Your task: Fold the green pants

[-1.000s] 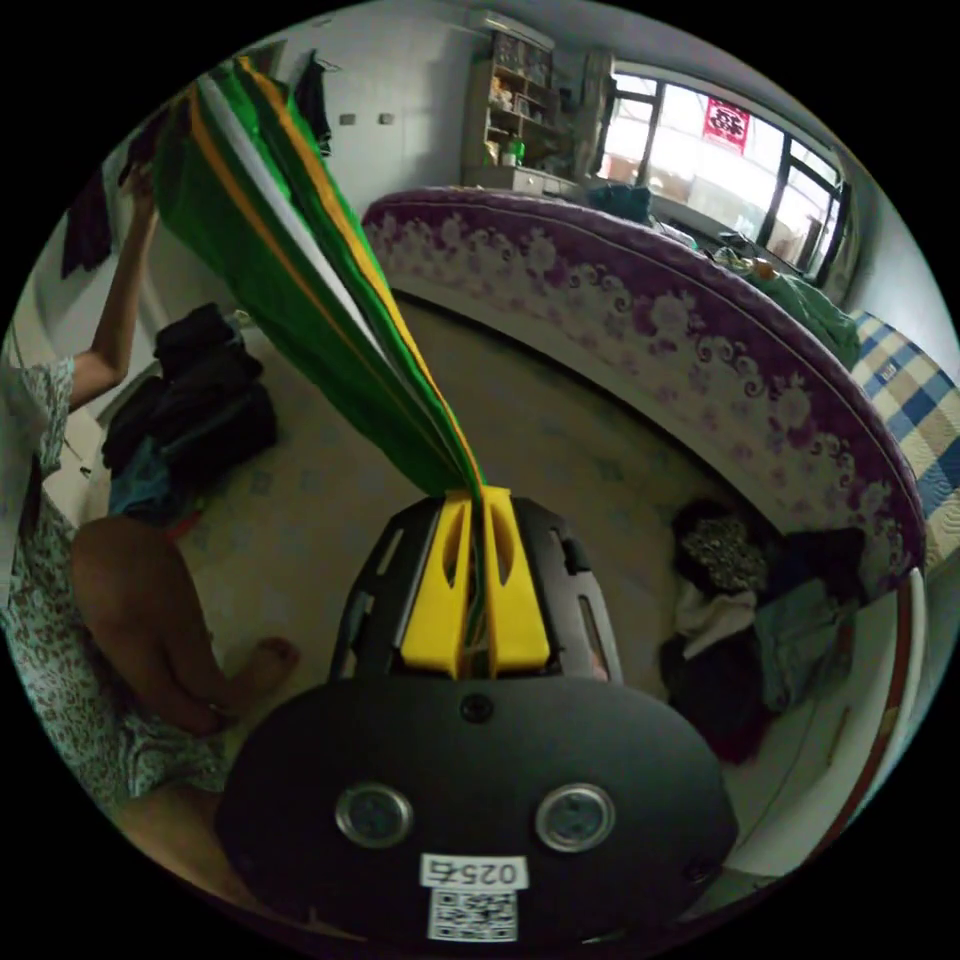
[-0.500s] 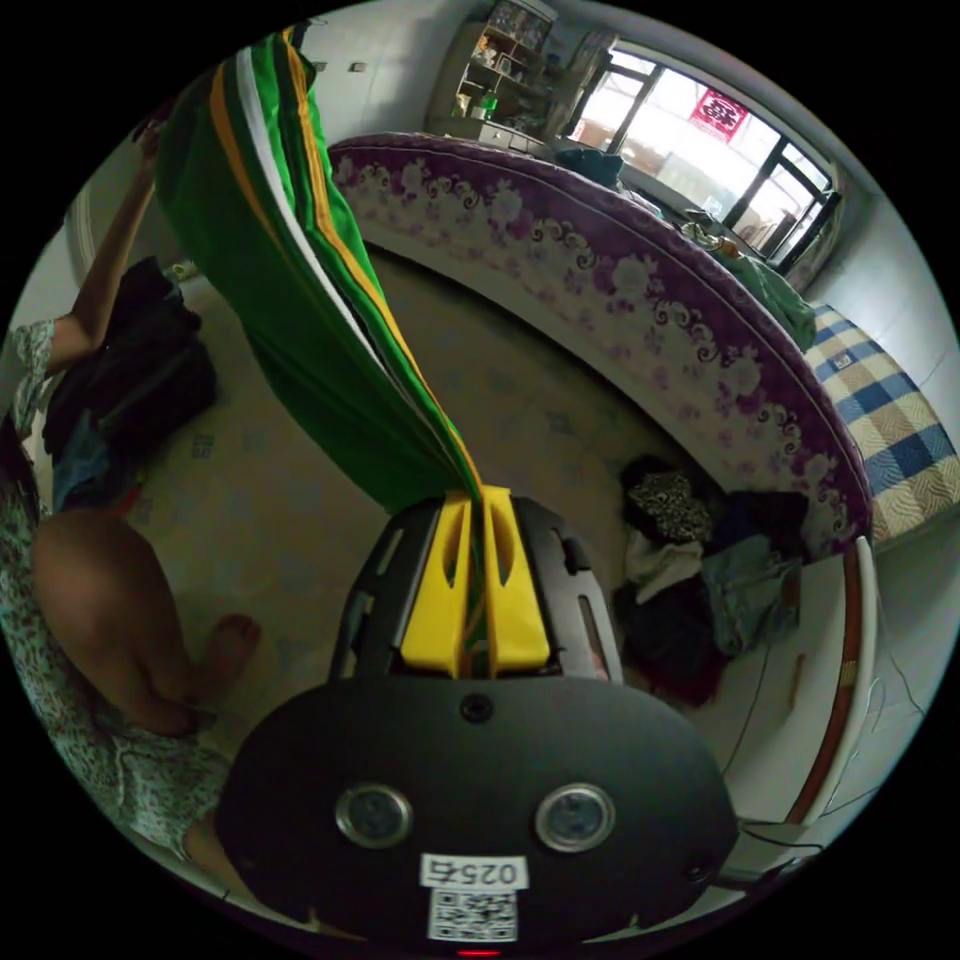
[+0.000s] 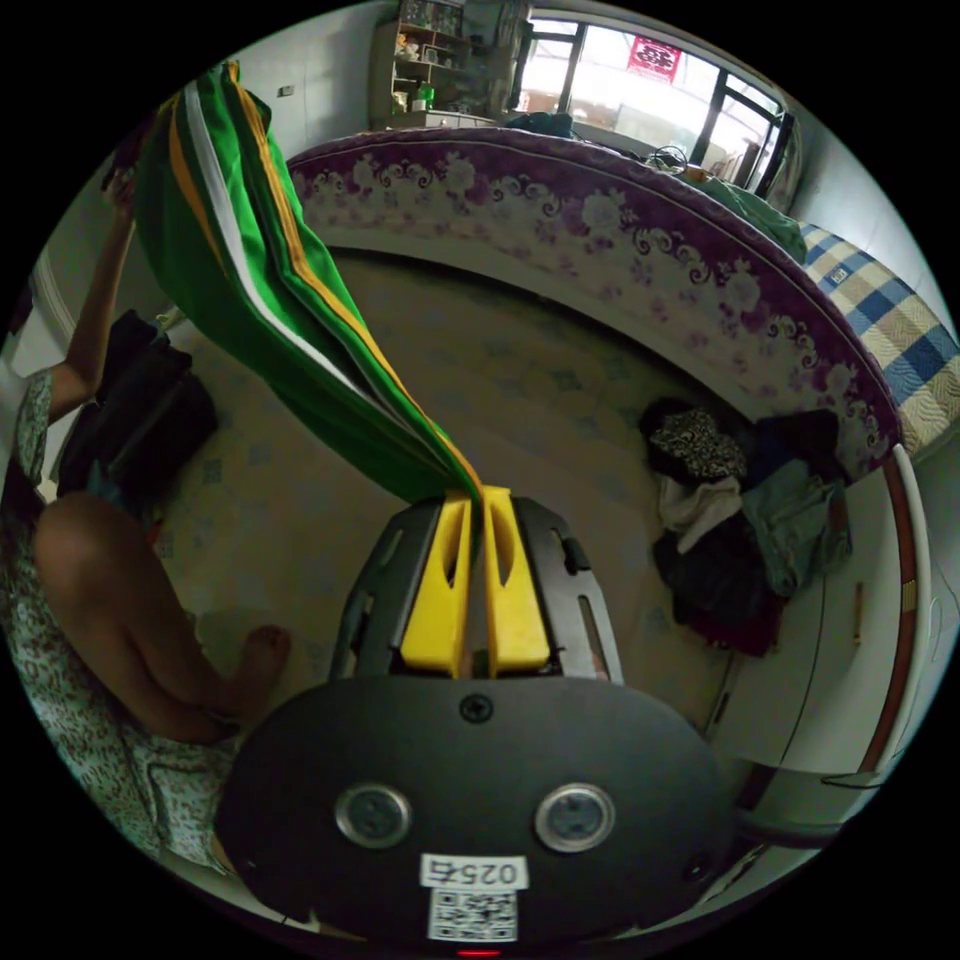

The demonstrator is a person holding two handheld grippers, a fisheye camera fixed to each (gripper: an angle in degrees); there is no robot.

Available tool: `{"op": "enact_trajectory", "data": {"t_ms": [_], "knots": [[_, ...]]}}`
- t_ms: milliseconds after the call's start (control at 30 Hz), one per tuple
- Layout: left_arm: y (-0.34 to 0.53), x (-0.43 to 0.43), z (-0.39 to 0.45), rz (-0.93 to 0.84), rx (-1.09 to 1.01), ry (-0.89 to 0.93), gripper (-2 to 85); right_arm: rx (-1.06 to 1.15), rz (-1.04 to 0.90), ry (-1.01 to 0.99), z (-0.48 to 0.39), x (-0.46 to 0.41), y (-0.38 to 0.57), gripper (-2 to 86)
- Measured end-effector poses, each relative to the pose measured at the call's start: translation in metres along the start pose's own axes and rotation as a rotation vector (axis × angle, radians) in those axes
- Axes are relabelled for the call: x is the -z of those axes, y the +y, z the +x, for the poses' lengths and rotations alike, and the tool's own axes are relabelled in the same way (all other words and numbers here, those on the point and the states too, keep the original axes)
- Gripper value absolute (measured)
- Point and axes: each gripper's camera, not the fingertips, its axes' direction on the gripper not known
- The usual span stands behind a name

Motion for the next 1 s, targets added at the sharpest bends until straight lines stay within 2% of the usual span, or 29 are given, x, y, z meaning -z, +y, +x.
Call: {"op": "enact_trajectory", "data": {"t_ms": [367,567,1000], "knots": [[-0.065,0.022,-0.029,0.066,0.088,0.028,4.6,-0.009,-0.005,-0.027,0.012,-0.024,-0.029,-0.8],[-0.091,0.015,-0.044,0.097,0.183,0.06,4.1,0.023,-0.073,-0.043,0.022,-0.041,-0.045,-0.8],[-0.166,-0.008,-0.017,0.14,0.212,0.077,4.1,0.024,-0.132,-0.104,0.076,-0.07,-0.061,-0.8]]}}
